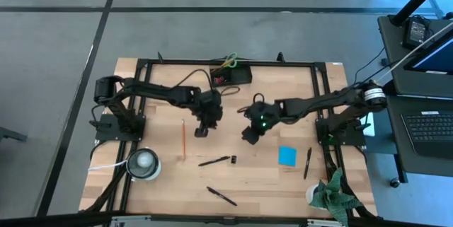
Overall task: Pick and place office supplies into organizer
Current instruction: Put the black binder clip into the desk organizer
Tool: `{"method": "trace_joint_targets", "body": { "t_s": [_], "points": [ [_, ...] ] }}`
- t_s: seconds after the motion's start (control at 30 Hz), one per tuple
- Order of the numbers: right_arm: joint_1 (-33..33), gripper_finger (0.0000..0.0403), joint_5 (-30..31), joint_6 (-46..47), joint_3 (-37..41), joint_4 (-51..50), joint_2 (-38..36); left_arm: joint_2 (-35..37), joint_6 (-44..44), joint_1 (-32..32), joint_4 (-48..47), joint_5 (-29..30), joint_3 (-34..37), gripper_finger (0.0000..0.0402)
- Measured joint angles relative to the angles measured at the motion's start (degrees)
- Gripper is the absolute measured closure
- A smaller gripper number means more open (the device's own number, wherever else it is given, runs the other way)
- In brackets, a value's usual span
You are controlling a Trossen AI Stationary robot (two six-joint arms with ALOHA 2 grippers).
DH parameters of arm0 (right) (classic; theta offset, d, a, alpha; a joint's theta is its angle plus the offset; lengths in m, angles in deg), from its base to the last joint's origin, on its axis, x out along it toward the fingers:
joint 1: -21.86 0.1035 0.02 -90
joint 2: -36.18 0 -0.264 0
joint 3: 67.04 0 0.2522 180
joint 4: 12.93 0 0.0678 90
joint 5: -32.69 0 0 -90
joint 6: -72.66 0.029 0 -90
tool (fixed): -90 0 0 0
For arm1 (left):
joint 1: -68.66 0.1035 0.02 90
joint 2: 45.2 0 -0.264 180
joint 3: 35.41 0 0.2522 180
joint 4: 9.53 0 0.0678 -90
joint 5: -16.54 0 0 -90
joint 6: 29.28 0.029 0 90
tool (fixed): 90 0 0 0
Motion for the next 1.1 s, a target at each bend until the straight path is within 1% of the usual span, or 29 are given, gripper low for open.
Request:
{"method": "trace_joint_targets", "body": {
  "t_s": [0.07,0.2,0.27,0.37,0.43,0.53,0.63,0.73,0.83,0.93,1.1],
  "points": [
    [2.0,0.0333,1.9,5.2,0.0,-0.1,1.2,0.0,0.0,-1.9,-0.4,0.0,0.0,0.0341],
    [6.2,0.0322,4.2,11.5,0.0,0.1,4.6,0.0,0.0,-5.7,-0.6,0.0,0.0,0.034],
    [8.0,0.0301,4.3,14.8,0.0,0.1,6.0,0.0,0.0,-7.3,-0.6,0.0,0.0,0.0341],
    [9.9,0.0258,4.4,18.6,0.0,0.6,8.2,0.0,0.0,-9.3,-0.6,-0.1,0.0,0.034],
    [10.4,0.023,5.1,21.8,0.0,2.6,9.2,0.0,0.0,-10.1,-0.5,-0.1,0.0,0.0338],
    [11.0,0.0198,5.2,22.2,0.0,8.3,10.2,0.0,-0.1,-10.7,-0.5,0.0,0.0,0.0336],
    [11.9,0.018,5.7,22.4,0.0,12.7,10.2,0.0,-0.9,-11.1,-0.6,0.0,0.0,0.0336],
    [12.2,0.0174,8.5,26.8,0.0,12.7,10.2,0.0,-2.6,-11.7,-0.8,0.0,0.0,0.0336],
    [12.0,0.0177,9.7,29.4,0.0,12.3,10.3,0.0,-3.2,-12.4,-1.3,0.0,0.0,0.0334],
    [12.1,0.0184,10.9,29.9,0.0,12.3,10.9,0.0,-3.8,-12.7,-1.8,-0.1,0.0,0.0334],
    [12.5,0.0194,11.0,31.3,0.0,13.6,13.0,0.0,-5.0,-12.7,-3.5,-0.1,0.0,0.0336]
  ]
}}
